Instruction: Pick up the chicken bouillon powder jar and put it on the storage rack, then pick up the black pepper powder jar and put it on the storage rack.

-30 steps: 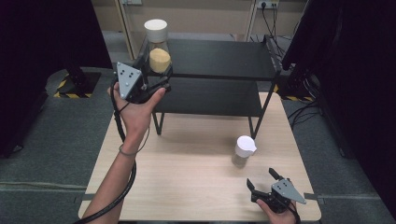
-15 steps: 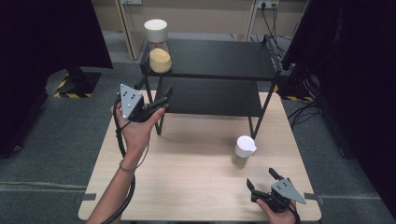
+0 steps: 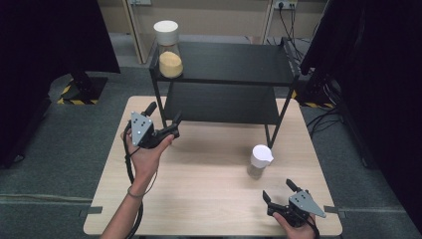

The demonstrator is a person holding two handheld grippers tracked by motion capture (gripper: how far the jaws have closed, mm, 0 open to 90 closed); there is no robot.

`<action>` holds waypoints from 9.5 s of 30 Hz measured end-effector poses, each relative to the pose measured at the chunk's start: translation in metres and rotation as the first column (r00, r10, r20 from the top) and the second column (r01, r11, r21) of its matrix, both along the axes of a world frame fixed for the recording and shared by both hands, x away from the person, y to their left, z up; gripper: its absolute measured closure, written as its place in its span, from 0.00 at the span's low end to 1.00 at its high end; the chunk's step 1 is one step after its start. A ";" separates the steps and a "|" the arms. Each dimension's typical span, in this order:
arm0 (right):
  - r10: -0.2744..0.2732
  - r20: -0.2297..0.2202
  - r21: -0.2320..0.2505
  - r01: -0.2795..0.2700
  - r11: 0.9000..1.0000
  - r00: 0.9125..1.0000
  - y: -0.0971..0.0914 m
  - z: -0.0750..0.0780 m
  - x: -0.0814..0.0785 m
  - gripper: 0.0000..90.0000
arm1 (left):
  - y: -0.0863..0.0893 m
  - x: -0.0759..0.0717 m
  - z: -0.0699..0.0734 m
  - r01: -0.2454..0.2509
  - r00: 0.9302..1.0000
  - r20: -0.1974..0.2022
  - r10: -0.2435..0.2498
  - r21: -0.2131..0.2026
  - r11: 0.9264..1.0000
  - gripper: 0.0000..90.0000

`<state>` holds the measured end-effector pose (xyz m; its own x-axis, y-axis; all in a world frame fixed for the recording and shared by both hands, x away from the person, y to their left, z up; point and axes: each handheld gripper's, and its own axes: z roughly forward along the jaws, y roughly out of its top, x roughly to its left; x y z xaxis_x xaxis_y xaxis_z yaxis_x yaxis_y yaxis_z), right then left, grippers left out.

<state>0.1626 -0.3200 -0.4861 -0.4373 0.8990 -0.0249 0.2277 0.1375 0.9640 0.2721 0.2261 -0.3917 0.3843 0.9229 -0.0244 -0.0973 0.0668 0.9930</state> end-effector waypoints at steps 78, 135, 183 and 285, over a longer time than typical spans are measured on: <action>0.004 0.004 0.008 -0.004 1.000 1.000 -0.002 -0.001 0.000 0.05 | 0.016 -0.042 -0.129 0.040 0.978 -0.204 -0.032 0.034 0.999 0.12; 0.062 0.012 0.000 -0.062 0.998 0.998 0.027 0.017 0.089 0.33 | 0.015 -0.040 -0.127 0.043 0.976 -0.217 -0.033 0.042 0.998 0.12; -0.002 0.239 0.107 -0.025 0.994 0.971 0.029 0.092 0.085 0.34 | 0.014 -0.041 -0.127 0.037 0.977 -0.213 -0.028 0.043 0.998 0.12; -0.048 0.378 0.217 -0.038 0.975 0.924 0.037 0.197 0.123 0.34 | 0.014 -0.041 -0.126 0.039 0.976 -0.218 -0.028 0.046 0.998 0.12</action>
